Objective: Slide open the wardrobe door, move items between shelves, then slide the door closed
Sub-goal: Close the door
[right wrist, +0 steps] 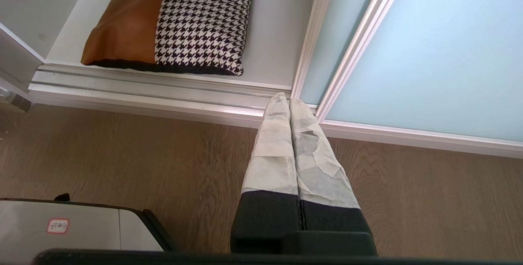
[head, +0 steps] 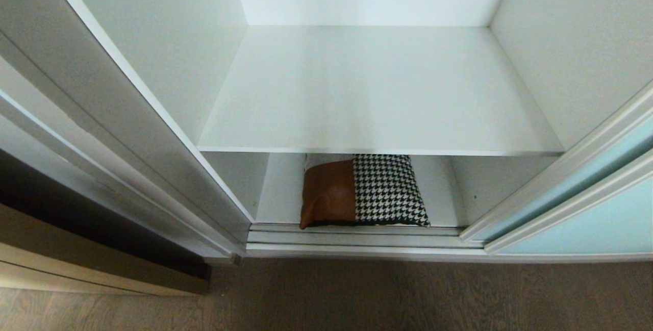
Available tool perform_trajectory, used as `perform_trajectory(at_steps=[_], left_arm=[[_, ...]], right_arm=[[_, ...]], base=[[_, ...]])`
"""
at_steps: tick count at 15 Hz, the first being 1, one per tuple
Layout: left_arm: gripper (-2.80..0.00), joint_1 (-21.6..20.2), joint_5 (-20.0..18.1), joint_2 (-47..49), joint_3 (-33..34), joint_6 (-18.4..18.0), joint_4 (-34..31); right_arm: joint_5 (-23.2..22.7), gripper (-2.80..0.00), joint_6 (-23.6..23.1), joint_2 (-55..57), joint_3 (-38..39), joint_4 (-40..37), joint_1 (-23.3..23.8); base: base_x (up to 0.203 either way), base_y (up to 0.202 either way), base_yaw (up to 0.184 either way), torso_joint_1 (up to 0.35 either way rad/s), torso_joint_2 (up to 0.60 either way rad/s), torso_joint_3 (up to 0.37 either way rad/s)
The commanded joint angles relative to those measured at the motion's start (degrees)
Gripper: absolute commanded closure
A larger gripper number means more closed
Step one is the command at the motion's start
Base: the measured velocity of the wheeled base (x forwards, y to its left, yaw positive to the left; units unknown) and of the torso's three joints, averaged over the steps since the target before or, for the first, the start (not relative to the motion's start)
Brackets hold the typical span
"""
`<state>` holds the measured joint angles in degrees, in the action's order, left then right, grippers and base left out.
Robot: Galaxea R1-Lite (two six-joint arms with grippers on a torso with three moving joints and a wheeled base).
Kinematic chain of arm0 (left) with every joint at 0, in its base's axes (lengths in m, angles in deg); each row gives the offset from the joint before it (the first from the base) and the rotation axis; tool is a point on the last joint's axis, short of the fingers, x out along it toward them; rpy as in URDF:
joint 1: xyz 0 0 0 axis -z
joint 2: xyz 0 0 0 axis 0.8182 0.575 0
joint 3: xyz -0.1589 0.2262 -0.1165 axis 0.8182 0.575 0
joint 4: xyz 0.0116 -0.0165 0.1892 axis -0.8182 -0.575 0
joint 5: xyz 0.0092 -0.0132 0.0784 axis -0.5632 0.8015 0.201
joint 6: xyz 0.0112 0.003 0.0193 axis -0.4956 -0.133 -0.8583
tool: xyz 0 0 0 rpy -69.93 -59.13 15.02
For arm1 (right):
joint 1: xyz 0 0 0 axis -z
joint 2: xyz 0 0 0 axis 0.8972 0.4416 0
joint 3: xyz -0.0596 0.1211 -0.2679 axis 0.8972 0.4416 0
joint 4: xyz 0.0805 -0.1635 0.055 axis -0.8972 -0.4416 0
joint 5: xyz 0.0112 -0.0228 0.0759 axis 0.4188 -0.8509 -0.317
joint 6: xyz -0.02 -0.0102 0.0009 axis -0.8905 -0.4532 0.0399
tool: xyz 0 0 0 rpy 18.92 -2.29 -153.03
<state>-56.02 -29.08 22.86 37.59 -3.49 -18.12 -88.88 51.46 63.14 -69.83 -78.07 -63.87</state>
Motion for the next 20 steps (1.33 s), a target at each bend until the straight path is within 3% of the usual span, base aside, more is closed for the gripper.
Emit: perform_trajectory(at_steps=[1,12,20], left_arm=[[0.0,-0.02,0.0,0.09,0.01,-0.05,0.0],[0.0,-0.02,0.36,0.09,0.1,0.31,0.36],[0.0,-0.02,0.36,0.09,0.1,0.31,0.36]], right_arm=[[-0.03,0.0,-0.02,0.1,0.0,-0.02,-0.01],[-0.11,0.0,-0.37,0.02,0.0,-0.11,-0.01],[-0.11,0.0,-0.59,0.02,0.0,-0.11,-0.01]], base=[[0.0,0.0,0.0,0.0,0.0,0.0],[0.0,0.0,0.0,0.0,0.0,0.0],[-0.185,0.0,-0.001,0.004,0.0,0.002]])
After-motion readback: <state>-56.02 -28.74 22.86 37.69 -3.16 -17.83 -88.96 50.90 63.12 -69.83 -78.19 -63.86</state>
